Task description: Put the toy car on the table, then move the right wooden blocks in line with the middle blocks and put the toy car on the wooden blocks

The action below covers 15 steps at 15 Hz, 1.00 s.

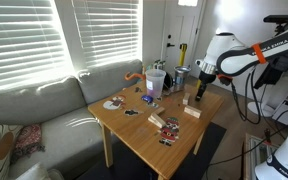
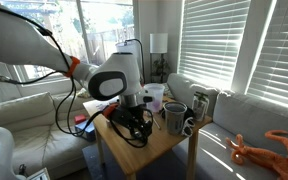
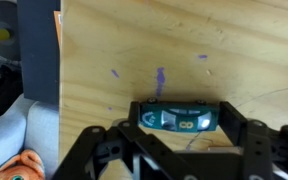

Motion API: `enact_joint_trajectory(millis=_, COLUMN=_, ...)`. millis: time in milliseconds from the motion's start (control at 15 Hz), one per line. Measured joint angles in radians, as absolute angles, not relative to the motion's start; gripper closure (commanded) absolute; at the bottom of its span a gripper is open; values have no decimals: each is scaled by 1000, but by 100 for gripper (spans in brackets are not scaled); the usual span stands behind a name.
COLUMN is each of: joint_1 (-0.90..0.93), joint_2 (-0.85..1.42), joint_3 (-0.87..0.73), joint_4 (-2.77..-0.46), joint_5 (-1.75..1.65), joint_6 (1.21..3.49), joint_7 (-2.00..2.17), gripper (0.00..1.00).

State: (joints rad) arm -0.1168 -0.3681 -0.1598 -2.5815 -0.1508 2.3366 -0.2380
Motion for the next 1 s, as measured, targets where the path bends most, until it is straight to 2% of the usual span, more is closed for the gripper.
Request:
enact_joint_trajectory(millis=133, joint_1=-117, joint_2=-370, joint_3=-159, joint_4=-2584, joint_5=-151, joint_6=2342, joint_7=-237, gripper=0)
enact_joint_trajectory(millis=467, joint_1=-116, joint_2=-446, joint_3=-146, joint_4=-2588, joint_5=-163, joint_6=2341, joint_7=-226, gripper=0)
enact_joint_trajectory(millis=1000, joint_1=-111, joint_2=-453, joint_3=-78, joint_4=-2509, joint_5=-8, joint_6=2223, joint_7=119, gripper=0)
